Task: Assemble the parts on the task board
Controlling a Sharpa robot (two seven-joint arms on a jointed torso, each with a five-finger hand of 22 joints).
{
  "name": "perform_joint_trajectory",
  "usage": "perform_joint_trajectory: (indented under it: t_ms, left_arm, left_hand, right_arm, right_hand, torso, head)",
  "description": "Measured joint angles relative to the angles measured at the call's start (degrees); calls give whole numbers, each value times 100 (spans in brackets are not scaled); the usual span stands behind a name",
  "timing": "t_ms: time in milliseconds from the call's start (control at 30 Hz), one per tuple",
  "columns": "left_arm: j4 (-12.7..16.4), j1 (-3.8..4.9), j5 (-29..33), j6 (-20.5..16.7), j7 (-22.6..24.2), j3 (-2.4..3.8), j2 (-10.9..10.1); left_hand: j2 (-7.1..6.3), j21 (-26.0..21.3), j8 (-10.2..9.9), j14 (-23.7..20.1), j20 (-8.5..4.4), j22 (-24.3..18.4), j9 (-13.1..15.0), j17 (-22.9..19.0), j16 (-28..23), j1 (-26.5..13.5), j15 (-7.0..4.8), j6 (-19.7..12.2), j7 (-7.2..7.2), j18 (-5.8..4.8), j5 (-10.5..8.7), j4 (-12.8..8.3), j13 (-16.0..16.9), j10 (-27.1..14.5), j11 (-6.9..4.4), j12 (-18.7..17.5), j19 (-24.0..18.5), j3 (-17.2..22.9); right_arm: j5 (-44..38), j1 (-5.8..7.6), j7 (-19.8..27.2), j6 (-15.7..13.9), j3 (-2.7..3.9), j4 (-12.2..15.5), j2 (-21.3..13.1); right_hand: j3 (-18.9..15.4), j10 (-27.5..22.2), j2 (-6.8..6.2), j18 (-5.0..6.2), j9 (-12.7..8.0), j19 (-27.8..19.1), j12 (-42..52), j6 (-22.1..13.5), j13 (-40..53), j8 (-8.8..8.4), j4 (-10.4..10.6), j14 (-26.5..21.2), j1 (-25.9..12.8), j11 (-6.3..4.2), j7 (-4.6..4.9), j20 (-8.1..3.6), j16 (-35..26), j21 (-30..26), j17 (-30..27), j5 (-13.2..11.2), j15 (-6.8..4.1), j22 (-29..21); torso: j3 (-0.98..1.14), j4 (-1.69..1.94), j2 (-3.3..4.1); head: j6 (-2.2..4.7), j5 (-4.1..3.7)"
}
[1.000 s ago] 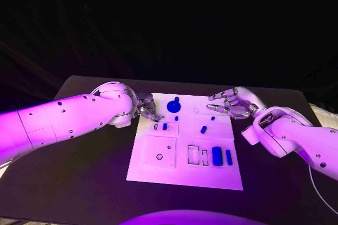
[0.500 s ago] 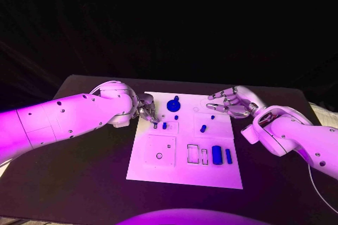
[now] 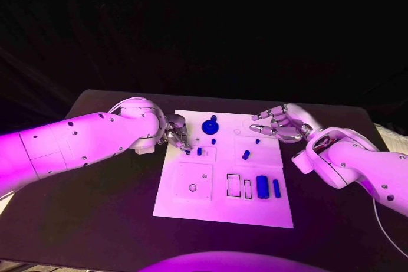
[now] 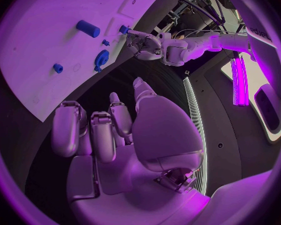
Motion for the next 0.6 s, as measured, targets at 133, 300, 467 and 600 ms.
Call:
perform_joint_trajectory:
  t_ms: [133, 300, 467, 600]
  left_arm:
    - [1, -3, 31, 39, 22, 0, -7]
    - [0, -9, 54, 77, 34, -4, -14]
    - [-1, -8, 61, 95, 41, -2, -18]
    - [-3, -8, 63, 103, 46, -1, -18]
  left_hand:
    - [0, 0, -12, 0, 0, 0, 1, 0, 0, 0, 0, 0, 0, 0, -8, 0, 7, 0, 0, 0, 0, 0]
    - [0, 0, -15, 0, 0, 0, 3, 0, 0, 0, 0, 0, 0, 0, -9, 0, 16, 0, 0, 0, 0, 0]
    - [1, 24, -16, 0, 0, 0, 3, -1, 0, 0, 0, 1, 0, 0, -10, -1, 23, 21, 20, 0, 0, 0]
    - [0, 24, -28, 0, 0, 0, 3, -1, 0, -1, 0, 1, 1, -1, -11, -1, 22, 21, 20, 4, 0, 0]
  right_arm:
    - [0, 0, 0, 4, 0, -1, 0]
    - [0, -1, -1, 8, 0, -4, 2]
    - [0, -1, -1, 12, 0, -5, 2]
    - [0, -1, -2, 15, 0, -5, 1]
  right_hand:
    - [0, 0, 0, 0, 0, 0, 0, 0, 0, 0, 0, 0, 0, 0, 0, 0, 0, 0, 0, 0, 0, 0]
    - [0, 0, 0, 0, 0, 0, 0, 0, 0, 0, 0, 0, 0, 0, 0, 0, 0, 0, -1, 0, 0, 0]
    - [0, 0, 0, 0, 0, 0, 0, 0, 0, 0, 0, 0, 0, 0, 0, 0, 0, 0, -1, 0, 0, 0]
    - [0, 0, 0, 0, -1, 0, 0, 0, 0, 0, 0, 0, 0, 0, 0, 0, 0, 0, -1, 0, 0, 0]
  torso:
    - [-1, 1, 0]
    - [-2, 1, 1]
    - [-2, 1, 1]
    - [-1, 1, 1]
  head:
    - [-7, 1]
    - [-18, 4]
    - [-24, 4]
    - [-27, 2]
